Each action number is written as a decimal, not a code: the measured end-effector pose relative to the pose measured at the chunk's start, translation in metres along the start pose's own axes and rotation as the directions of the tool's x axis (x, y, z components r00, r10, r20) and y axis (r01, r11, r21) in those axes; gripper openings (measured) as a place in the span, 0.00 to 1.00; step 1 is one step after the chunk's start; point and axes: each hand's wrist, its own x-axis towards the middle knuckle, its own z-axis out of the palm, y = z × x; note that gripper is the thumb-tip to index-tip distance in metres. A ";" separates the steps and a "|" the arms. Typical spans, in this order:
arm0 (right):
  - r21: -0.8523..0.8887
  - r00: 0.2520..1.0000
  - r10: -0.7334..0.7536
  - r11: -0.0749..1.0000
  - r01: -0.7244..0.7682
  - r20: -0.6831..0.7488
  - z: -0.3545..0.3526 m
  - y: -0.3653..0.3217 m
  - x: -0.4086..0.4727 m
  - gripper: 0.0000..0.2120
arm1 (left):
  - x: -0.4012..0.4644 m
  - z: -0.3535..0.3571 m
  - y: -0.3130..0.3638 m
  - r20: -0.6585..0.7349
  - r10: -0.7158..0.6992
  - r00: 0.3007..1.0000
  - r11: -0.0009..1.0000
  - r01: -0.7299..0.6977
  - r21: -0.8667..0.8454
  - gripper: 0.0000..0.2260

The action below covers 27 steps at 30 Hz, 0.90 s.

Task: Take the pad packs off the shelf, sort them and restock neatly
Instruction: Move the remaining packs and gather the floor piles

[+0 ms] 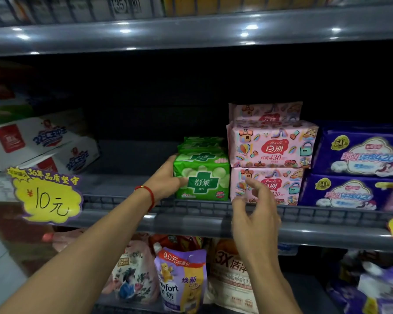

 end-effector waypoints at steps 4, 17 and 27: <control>-0.163 0.990 -0.106 0.979 0.121 0.096 0.006 0.000 -0.005 0.23 | 0.004 -0.003 -0.005 0.025 0.053 0.998 0.997 -0.054 0.059 0.54; -0.116 0.996 -0.075 0.990 0.081 0.051 0.014 0.000 -0.008 0.22 | 0.049 0.015 0.039 0.296 0.145 0.944 0.424 -0.329 0.843 0.57; -0.115 0.996 -0.083 0.990 0.085 0.022 0.023 -0.004 -0.011 0.22 | 0.047 0.005 0.044 0.325 0.185 0.927 0.536 -0.372 0.758 0.58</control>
